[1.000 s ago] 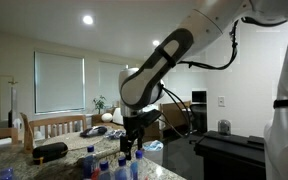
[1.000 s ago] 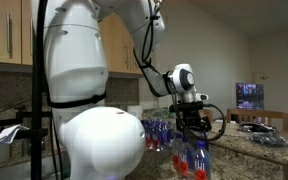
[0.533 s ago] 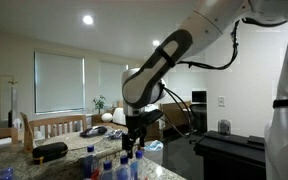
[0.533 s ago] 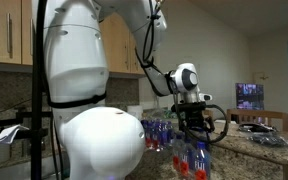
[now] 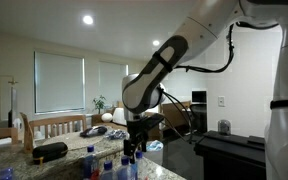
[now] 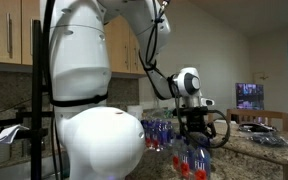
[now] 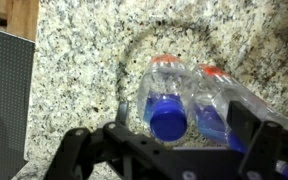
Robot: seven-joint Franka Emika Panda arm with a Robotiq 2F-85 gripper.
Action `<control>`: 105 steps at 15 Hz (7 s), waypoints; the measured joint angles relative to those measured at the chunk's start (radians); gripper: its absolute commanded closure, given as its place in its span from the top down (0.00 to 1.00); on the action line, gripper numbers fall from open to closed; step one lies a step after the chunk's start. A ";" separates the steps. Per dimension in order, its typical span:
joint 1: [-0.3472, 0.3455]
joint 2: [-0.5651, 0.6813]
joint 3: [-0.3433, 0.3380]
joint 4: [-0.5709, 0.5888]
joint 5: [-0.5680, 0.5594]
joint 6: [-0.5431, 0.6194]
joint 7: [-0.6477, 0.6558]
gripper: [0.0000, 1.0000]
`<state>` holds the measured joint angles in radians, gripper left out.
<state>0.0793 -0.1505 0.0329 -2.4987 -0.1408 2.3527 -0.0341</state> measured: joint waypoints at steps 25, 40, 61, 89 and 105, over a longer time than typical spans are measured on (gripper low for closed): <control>-0.015 0.017 -0.003 0.073 -0.009 -0.062 0.044 0.14; -0.031 -0.009 -0.019 0.220 -0.006 -0.274 0.022 0.14; -0.106 0.305 -0.100 0.635 0.079 -0.260 0.031 0.13; -0.126 0.533 -0.109 0.772 0.085 -0.158 0.034 0.13; -0.144 0.600 -0.107 0.812 0.113 -0.161 0.034 0.67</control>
<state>-0.0651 0.4491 -0.0745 -1.6869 -0.0279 2.1917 0.0003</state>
